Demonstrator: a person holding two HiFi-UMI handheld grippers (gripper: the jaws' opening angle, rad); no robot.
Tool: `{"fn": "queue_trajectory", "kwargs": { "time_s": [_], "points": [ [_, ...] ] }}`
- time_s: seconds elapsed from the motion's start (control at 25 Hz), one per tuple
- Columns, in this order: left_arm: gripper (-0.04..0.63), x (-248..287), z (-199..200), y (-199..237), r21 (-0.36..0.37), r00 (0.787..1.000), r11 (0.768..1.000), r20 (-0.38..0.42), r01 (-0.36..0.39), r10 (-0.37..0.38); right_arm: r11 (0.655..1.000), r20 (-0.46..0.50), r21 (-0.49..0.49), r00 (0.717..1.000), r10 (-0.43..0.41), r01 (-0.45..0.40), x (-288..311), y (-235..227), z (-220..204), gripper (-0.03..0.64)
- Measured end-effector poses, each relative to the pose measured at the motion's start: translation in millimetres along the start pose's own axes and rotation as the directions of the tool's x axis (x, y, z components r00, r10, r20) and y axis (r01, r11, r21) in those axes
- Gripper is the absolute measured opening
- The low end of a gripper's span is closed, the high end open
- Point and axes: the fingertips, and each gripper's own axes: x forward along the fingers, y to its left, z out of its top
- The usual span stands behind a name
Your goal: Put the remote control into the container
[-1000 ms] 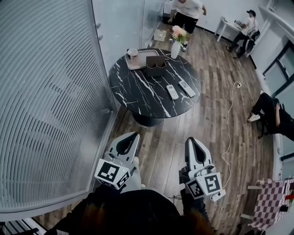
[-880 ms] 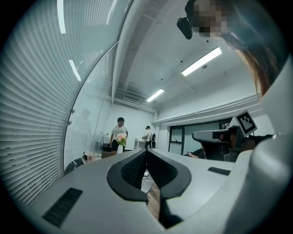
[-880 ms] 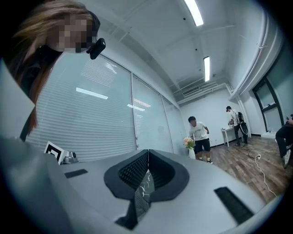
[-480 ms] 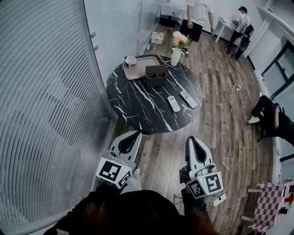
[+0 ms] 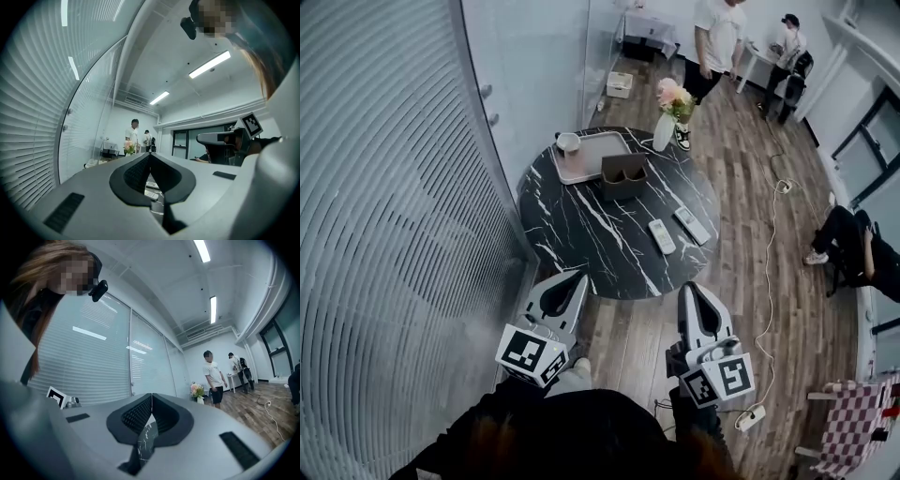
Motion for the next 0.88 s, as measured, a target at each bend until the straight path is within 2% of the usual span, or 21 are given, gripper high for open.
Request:
{"fn": "queue_trajectory", "kwargs": {
  "time_s": [0.32,0.88],
  "points": [
    [0.009,22.1,2.5,32.4,0.002,1.0,1.0,-0.005,0.007,-0.007,1.0,0.01,0.012,1.0,-0.01,0.01,37.4,-5.7,-2.3,0.017],
    [0.009,48.8,-9.9,53.2,-0.023,0.999,1.0,-0.041,0.001,-0.002,0.999,-0.023,0.043,0.999,-0.031,0.032,63.2,-28.8,-16.7,0.017]
  ]
}}
